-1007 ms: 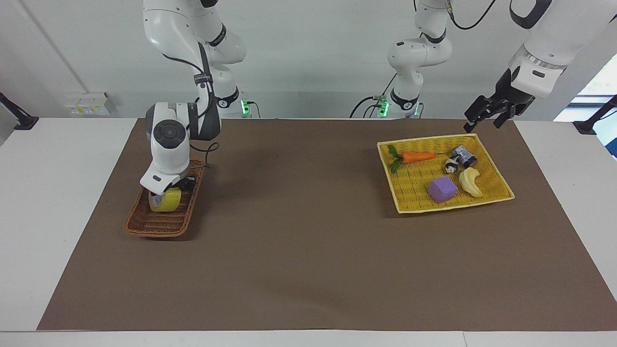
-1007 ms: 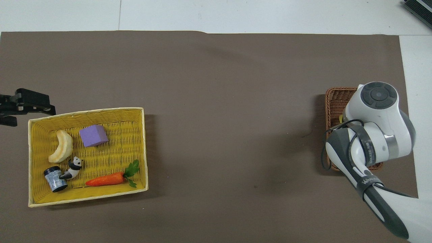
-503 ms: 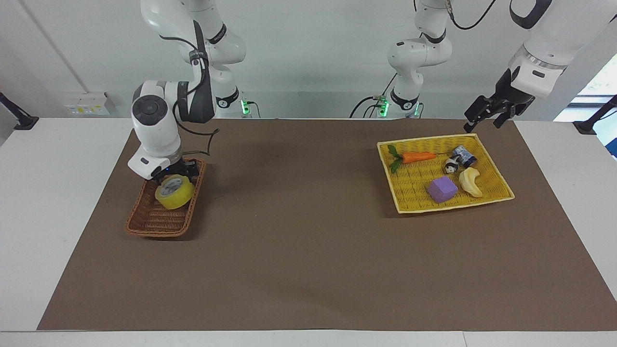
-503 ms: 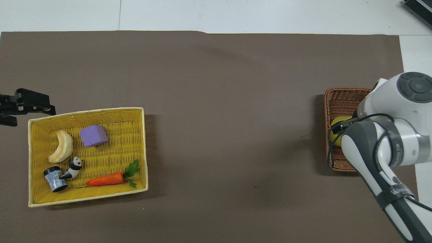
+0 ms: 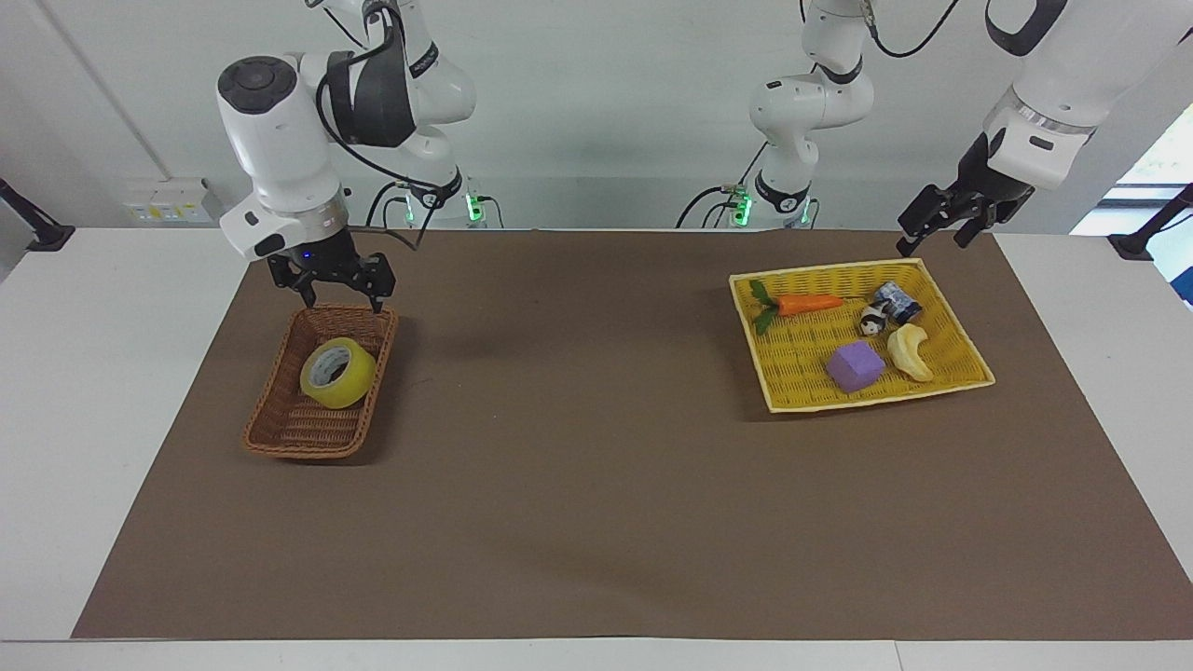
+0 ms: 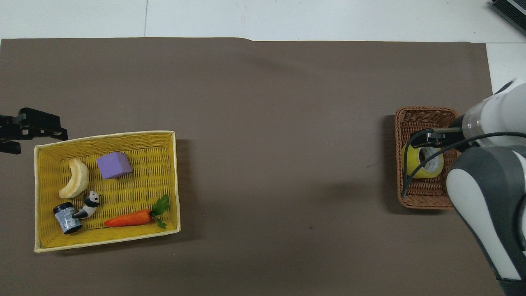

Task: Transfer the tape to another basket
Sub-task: 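Lower the tape into the wicker basket and open the right gripper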

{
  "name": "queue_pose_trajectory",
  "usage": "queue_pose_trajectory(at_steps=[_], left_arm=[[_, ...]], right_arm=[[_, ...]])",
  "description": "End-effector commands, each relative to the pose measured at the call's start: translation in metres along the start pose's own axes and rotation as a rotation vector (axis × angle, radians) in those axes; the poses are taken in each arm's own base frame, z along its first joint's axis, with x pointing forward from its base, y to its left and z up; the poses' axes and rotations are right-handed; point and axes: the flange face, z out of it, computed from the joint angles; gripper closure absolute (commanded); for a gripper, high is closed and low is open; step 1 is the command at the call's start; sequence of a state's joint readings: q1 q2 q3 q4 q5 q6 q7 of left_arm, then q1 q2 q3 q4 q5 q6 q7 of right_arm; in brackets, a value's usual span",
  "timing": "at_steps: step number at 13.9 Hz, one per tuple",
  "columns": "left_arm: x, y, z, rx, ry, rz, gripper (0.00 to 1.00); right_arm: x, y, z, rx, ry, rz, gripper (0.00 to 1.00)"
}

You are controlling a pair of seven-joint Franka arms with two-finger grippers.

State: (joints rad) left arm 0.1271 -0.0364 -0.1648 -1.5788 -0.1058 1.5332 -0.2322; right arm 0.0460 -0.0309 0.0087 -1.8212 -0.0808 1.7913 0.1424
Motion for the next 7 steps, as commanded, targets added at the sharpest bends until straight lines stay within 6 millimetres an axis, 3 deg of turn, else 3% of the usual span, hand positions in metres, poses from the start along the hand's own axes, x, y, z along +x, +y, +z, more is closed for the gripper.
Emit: queue_pose_trajectory(at_steps=[1,3,7], left_arm=[[-0.002,-0.003,-0.006,0.022,-0.004,0.002,0.0],[-0.002,-0.003,-0.006,0.022,-0.004,0.002,0.0],[-0.002,-0.003,-0.006,0.022,-0.004,0.002,0.0]], right_arm=[[0.001,0.005,-0.046,0.034,0.004,0.037,0.0],[-0.002,0.01,-0.077,0.035,-0.001,0.044,0.0],[-0.016,0.02,-0.119,0.042,-0.018,0.047,0.0]])
